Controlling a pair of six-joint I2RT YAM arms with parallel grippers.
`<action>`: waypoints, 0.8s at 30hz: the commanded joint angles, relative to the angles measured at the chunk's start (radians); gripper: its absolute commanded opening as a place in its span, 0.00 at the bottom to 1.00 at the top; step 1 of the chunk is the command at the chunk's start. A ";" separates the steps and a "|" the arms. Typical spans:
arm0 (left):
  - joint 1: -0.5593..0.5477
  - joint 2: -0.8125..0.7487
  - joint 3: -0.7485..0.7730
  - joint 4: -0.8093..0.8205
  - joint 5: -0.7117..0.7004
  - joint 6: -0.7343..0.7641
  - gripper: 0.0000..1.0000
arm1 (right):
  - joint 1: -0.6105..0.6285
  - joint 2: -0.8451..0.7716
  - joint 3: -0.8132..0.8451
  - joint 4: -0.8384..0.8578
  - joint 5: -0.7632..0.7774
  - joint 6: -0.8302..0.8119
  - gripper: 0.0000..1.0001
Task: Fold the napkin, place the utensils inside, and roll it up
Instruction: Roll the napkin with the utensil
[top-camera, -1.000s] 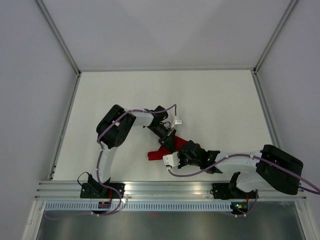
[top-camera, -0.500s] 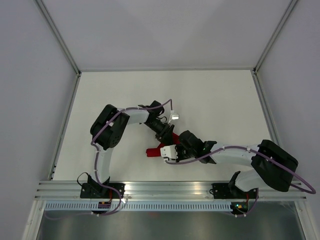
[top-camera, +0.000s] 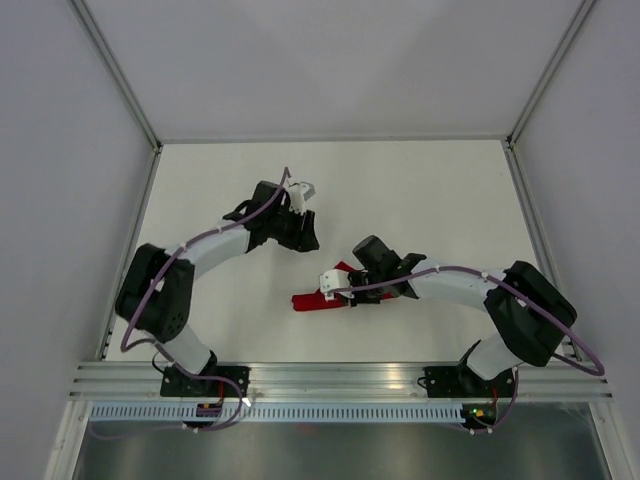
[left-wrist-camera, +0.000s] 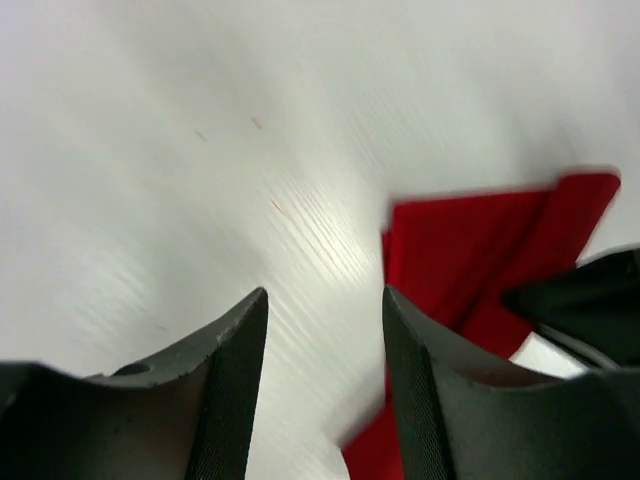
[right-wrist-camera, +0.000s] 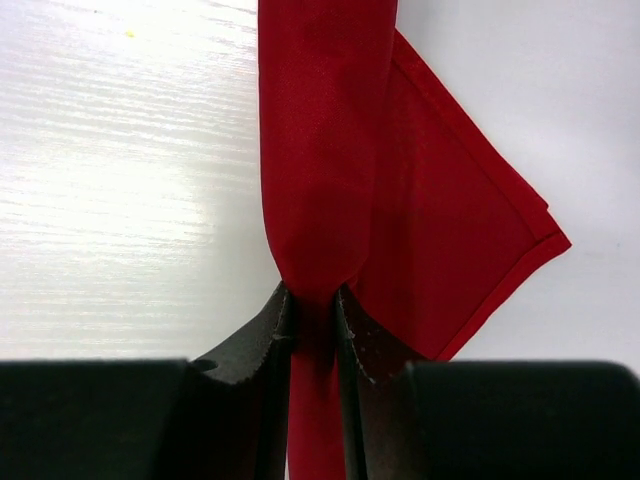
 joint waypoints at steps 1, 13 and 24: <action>-0.006 -0.226 -0.180 0.318 -0.314 -0.155 0.56 | -0.037 0.110 0.052 -0.178 -0.101 -0.034 0.05; -0.049 -0.642 -0.706 0.947 -0.527 -0.097 0.63 | -0.173 0.408 0.366 -0.508 -0.273 -0.138 0.05; -0.429 -0.571 -0.647 0.824 -0.628 0.281 0.64 | -0.221 0.552 0.537 -0.657 -0.325 -0.145 0.05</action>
